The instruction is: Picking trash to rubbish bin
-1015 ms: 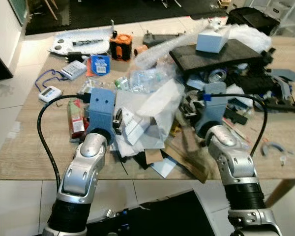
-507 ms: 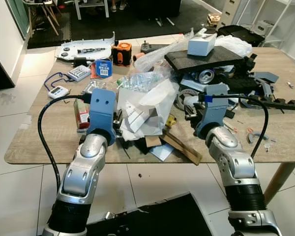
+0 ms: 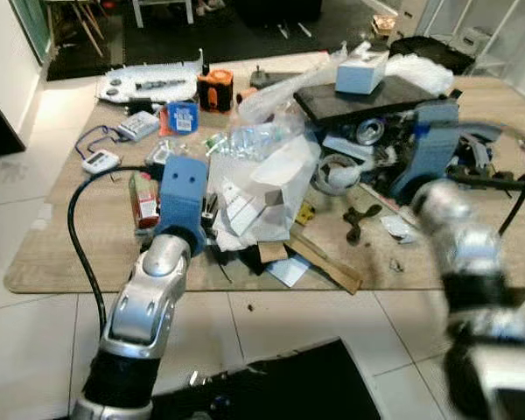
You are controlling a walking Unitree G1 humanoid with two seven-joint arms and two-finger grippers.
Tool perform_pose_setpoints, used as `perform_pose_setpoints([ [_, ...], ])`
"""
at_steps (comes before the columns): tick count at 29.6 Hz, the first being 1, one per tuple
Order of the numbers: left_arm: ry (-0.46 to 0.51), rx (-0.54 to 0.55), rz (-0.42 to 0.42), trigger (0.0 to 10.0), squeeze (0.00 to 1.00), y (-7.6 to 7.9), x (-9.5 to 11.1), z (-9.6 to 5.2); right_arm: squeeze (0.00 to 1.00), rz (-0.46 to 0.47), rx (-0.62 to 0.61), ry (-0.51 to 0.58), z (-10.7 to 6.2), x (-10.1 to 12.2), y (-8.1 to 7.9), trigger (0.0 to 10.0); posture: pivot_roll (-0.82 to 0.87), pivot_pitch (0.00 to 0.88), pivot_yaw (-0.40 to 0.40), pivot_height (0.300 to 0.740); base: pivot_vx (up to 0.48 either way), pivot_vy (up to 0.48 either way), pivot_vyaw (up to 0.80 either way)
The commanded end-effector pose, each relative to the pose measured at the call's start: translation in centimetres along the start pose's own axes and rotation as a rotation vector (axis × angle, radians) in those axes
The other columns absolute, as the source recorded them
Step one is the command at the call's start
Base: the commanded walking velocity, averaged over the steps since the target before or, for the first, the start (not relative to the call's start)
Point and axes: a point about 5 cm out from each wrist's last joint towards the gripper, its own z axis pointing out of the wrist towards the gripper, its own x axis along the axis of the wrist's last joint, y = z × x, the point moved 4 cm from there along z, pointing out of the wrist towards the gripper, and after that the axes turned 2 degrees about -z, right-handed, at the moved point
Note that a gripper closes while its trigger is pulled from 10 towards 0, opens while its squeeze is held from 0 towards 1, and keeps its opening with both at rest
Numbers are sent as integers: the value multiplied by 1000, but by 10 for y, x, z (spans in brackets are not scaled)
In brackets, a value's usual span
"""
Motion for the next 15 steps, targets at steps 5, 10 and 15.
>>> perform_pose_setpoints([
  [5, -9, -16, 22, 10000, 0, -5, 0, -3, 1000, 97, 549, -130, -5, -11, -75, 10000, 44, 234, 9, 740, 0, 0, 0],
  [10, 3, -41, 30, 10000, 0, -6, 4, -6, 1000, -6, 820, -173, -25, 2, -90, 10000, 48, 249, -3, 740, 0, 0, 0],
  [15, 8, -71, 33, 10000, 0, -3, 6, -8, 1000, -80, 954, -217, -43, 7, -88, 10000, 49, 250, -7, 740, 0, 0, 0],
])
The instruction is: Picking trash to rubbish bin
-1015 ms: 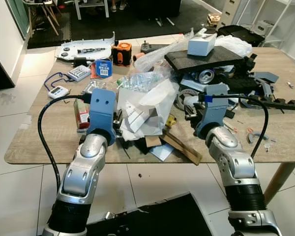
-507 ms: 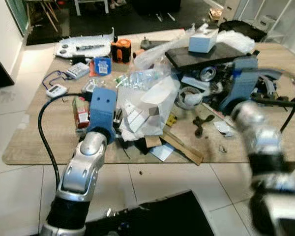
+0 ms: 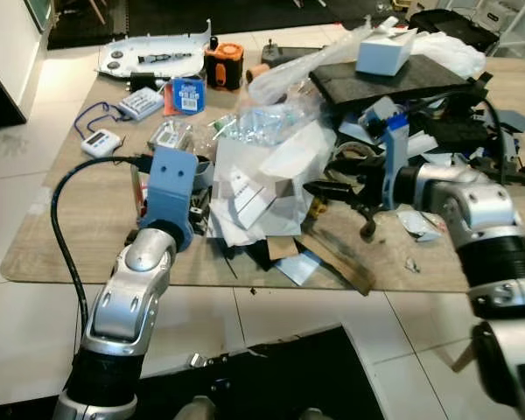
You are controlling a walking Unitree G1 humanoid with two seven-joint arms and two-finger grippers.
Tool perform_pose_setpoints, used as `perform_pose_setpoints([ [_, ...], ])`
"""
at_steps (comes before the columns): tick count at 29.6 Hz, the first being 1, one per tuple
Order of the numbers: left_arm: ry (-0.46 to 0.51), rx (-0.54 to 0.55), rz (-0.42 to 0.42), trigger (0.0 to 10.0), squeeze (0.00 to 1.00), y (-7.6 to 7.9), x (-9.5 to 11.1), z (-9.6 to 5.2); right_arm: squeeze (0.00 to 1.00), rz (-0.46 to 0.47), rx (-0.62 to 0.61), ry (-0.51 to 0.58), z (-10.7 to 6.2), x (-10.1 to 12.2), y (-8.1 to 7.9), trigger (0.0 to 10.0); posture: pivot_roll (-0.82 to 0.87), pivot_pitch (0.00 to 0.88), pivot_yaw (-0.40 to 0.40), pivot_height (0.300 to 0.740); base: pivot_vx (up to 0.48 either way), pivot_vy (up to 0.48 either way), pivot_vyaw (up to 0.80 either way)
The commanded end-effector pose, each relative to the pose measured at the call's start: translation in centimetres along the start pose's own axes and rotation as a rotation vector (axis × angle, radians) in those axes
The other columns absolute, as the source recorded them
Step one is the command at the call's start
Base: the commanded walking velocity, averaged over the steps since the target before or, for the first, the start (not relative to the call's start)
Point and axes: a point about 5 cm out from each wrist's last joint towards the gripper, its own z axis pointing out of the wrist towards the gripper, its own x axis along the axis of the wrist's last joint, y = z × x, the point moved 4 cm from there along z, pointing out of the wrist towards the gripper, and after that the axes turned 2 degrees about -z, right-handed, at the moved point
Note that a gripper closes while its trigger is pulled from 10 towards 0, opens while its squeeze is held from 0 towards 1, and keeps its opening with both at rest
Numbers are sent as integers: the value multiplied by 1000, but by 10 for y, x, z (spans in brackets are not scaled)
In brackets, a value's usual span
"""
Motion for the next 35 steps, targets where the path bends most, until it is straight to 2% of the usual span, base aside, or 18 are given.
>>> perform_pose_setpoints([
  [1, -11, -28, 6, 10000, 0, 3, -2, -5, 1000, -42, 86, -53, -6, 0, -12, 10000, 49, 250, -7, 740, 0, 0, 0],
  [4, -8, -50, 5, 10000, 0, 6, -2, -5, 1000, -81, 109, -105, -14, -4, -16, 10000, 42, 252, -4, 740, 0, 0, 0],
  [7, 7, -119, -2, 10000, 0, 16, 2, -8, 1000, -187, 97, -274, -31, -19, -16, 10000, 42, 252, -4, 740, 0, 0, 0],
  [10, 15, -145, -2, 10000, 0, 19, 4, -8, 1000, -197, 94, -295, -34, -21, -17, 10000, 38, 250, 0, 740, 0, 0, 0],
  [13, 33, -255, -1, 10000, 0, 29, 11, -13, 1000, -172, 166, -285, -41, -20, -37, 10000, 36, 248, 1, 740, 0, 0, 0],
  [14, 33, -255, -1, 10000, 0, 29, 11, -13, 1000, -172, 166, -285, -41, -20, -37, 10000, 36, 248, 1, 740, 0, 0, 0],
  [15, 35, -292, 9, 10000, 0, 32, 13, -15, 1000, -162, 197, -284, -42, -21, -44, 10000, 35, 247, 4, 740, 0, 0, 0],
  [17, 36, -340, 22, 10000, 0, 36, 13, -18, 1000, -140, 229, -284, -43, -24, -52, 10000, 33, 247, 6, 740, 0, 0, 0],
  [23, 36, -391, 42, 10000, 0, 39, 14, -21, 1000, -107, 260, -293, -39, -33, -62, 10000, 36, 245, 12, 740, 0, 0, 0],
  [25, 46, -467, 53, 10000, 0, 43, 17, -26, 1000, -108, 280, -326, -36, -43, -68, 10000, 38, 245, 12, 740, 0, 0, 0],
  [27, 62, -592, 65, 10000, 0, 53, 23, -37, 1000, -136, 240, -378, -32, -56, -65, 10000, 42, 244, 12, 740, 0, 0, 0],
  [28, 62, -592, 65, 10000, 0, 53, 23, -37, 1000, -136, 240, -378, -32, -56, -65, 10000, 42, 244, 12, 740, 0, 0, 0],
  [30, 74, -669, 62, 10000, 0, 63, 27, -44, 996, -147, 205, -395, -28, -62, -63, 10000, 44, 242, 13, 740, 0, 0, 0],
  [32, 74, -669, 62, 10000, 0, 63, 27, -44, 996, -147, 205, -395, -28, -62, -63, 10000, 44, 242, 13, 740, 0, 0, 0],
  [33, 82, -704, 56, 10000, 0, 73, 28, -46, 310, -151, 188, -397, -22, -63, -63, 10000, 44, 242, 18, 740, 0, 0, 0],
  [34, 89, -732, 48, 10000, 0, 83, 29, -47, 0, -157, 178, -399, -14, -65, -63, 10000, 40, 241, 25, 740, 0, 0, 0],
  [35, 94, -751, 43, 10000, 0, 89, 29, -48, 0, -160, 171, -401, -10, -66, -64, 10000, 40, 241, 25, 740, 0, 0, 0],
])
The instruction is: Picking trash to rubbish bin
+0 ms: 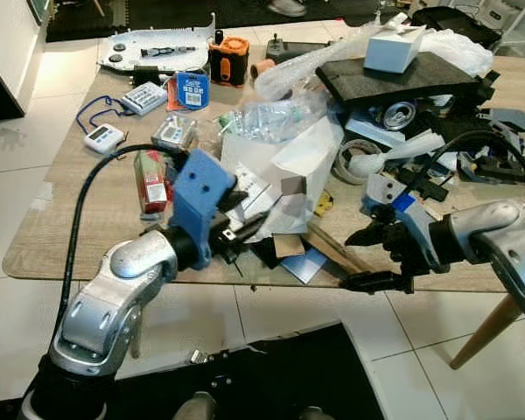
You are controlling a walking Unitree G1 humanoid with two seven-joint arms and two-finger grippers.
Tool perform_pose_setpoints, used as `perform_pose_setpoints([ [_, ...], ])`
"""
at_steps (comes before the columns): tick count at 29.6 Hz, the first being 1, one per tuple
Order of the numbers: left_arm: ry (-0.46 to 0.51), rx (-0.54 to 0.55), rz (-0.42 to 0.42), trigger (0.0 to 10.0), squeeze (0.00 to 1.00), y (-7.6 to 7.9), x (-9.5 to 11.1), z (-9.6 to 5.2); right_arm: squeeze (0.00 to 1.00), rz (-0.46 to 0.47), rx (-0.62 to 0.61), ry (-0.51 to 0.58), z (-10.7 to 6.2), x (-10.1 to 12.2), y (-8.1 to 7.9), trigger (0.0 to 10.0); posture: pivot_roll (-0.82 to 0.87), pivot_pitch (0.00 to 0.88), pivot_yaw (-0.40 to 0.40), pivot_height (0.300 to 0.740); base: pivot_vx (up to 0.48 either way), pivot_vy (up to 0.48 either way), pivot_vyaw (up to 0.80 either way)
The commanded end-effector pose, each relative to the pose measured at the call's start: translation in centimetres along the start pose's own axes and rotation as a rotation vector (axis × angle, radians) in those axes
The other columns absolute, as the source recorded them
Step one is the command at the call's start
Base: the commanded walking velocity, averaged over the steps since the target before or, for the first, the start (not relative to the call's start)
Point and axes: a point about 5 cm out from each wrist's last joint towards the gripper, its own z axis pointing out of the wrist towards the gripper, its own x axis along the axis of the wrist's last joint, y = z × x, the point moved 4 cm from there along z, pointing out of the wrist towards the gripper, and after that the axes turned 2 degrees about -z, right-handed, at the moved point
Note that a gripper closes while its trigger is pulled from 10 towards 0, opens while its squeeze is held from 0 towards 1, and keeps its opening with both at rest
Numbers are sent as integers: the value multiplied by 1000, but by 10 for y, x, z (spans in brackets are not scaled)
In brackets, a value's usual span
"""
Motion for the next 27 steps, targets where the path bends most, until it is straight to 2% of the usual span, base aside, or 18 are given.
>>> perform_pose_setpoints([
  [1, 8, -65, -13, 10000, 0, 17, 0, 7, 0, -13, 7, -17, 11, 0, -4, 10000, 40, 241, 25, 740, 0, 0, 0],
  [6, 13, -116, -32, 10000, 0, 28, -1, 14, 0, -2, 32, 1, 28, 4, -8, 10000, 37, 241, 32, 740, 0, 0, 0],
  [13, 11, -131, -32, 10000, 0, 29, -1, 15, 0, 18, 24, -32, 38, -4, -6, 10000, 41, 239, 35, 740, 0, 0, 0],
  [21, 4, -122, -28, 10000, 0, 27, -4, 15, 0, 27, -35, -78, 38, -12, 2, 10000, 41, 239, 35, 740, 0, 0, 0],
  [27, 2, -114, -26, 10000, 0, 26, -5, 15, 0, 32, -103, -102, 27, -16, 13, 10000, 40, 242, 33, 740, 0, 0, 0],
])
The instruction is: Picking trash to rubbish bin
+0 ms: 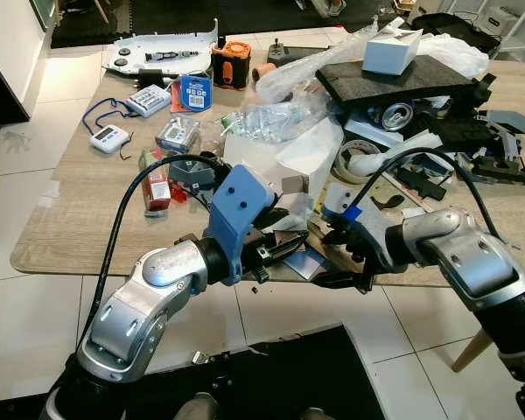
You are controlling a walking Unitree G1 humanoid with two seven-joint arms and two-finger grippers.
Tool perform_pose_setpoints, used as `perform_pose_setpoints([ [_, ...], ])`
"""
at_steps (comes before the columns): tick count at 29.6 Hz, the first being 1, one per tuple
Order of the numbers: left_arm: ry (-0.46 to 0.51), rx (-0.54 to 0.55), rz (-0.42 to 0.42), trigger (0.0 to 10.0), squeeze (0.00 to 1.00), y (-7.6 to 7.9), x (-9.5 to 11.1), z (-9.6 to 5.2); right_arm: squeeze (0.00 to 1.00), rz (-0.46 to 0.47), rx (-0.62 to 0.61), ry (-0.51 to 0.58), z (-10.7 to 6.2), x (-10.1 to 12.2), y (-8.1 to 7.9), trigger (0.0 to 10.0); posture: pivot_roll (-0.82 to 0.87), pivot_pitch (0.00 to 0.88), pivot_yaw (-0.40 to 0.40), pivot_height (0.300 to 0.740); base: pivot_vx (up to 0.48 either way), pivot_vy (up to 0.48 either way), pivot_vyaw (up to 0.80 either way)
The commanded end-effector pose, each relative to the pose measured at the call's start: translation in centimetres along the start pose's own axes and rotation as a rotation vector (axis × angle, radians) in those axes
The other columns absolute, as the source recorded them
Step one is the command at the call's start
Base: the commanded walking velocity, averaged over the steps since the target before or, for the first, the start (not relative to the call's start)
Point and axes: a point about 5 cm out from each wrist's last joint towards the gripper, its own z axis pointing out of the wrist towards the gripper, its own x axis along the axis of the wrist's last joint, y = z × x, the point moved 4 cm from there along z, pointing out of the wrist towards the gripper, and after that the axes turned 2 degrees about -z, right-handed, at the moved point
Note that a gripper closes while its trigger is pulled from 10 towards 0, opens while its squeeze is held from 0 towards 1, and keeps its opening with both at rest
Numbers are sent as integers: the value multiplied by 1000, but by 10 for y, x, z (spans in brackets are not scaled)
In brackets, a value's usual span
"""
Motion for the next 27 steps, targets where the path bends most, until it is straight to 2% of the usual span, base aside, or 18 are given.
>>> perform_pose_setpoints([
  [1, -1, -12, 3, 10000, 0, 3, -1, 1, 0, 22, -29, -59, -5, -14, 5, 10000, 37, 243, 34, 740, 0, 0, 0],
  [15, -3, -17, 2, 10000, 0, 4, -2, 1, 0, 44, -76, -47, -16, -14, 16, 10000, 37, 243, 32, 740, 0, 0, 0],
  [24, -2, -23, 4, 10000, 0, 5, -1, 2, 0, 57, -46, -76, -8, -26, 9, 10000, 38, 235, 35, 740, 0, 0, 0],
  [25, -1, -24, 4, 10000, 0, 6, -1, 2, 0, 61, -43, -73, -7, -25, 8, 7333, 38, 235, 35, 740, 0, 0, 0],
  [26, -1, -25, 5, 10000, 0, 6, -1, 2, 0, 63, -42, -71, -6, -25, 8, 6431, 38, 235, 35, 740, 0, 0, 0],
  [27, -1, -25, 5, 10000, 0, 6, -1, 2, 0, 63, -42, -71, -6, -25, 8, 6431, 38, 235, 35, 740, 0, 0, 0],
])
